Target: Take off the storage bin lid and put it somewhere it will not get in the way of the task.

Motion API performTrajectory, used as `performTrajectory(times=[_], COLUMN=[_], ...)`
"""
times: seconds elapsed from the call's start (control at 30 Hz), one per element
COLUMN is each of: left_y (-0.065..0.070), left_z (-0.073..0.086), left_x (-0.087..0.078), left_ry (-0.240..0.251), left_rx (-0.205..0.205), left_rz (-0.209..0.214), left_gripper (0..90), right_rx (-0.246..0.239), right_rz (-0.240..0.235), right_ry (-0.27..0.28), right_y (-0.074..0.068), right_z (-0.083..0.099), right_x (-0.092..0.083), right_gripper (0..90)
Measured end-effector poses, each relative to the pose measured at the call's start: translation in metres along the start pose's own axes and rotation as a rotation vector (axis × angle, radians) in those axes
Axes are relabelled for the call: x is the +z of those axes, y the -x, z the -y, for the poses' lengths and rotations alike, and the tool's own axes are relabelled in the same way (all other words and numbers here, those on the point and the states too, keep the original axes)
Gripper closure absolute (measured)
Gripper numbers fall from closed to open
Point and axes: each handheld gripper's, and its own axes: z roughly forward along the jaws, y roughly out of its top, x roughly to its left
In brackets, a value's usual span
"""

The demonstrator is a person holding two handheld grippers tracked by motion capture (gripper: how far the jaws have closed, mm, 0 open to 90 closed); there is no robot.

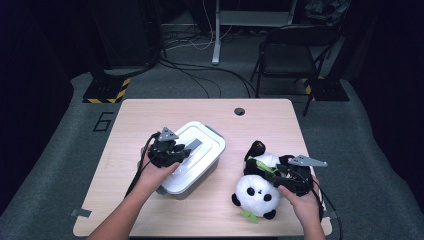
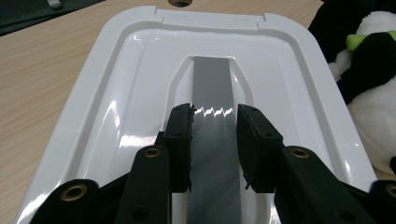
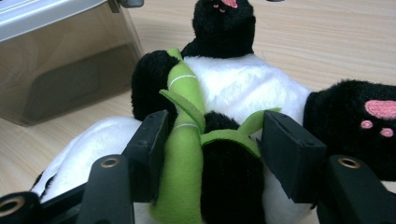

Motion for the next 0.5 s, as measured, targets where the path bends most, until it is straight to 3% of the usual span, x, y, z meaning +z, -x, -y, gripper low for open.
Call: performTrajectory(times=[0.27, 0.5], left_y=[-0.001, -0.008], left_z=[-0.003, -0.010], left_x=[-0.005, -0.018], left_ry=[0.021, 0.043], left_rx=[-0.015, -0.018], left_rz=[0.000, -0.014], left_gripper=[66.5, 66.5], right_rx=[-0.001, -0.006], right_rz=[0.000, 0.000], right_ry=[0.000, 0.000], right_y=[0.000, 0.000], right_z=[0.000, 0.000], right_x=[0.000, 0.000], right_gripper=[41.7, 41.7])
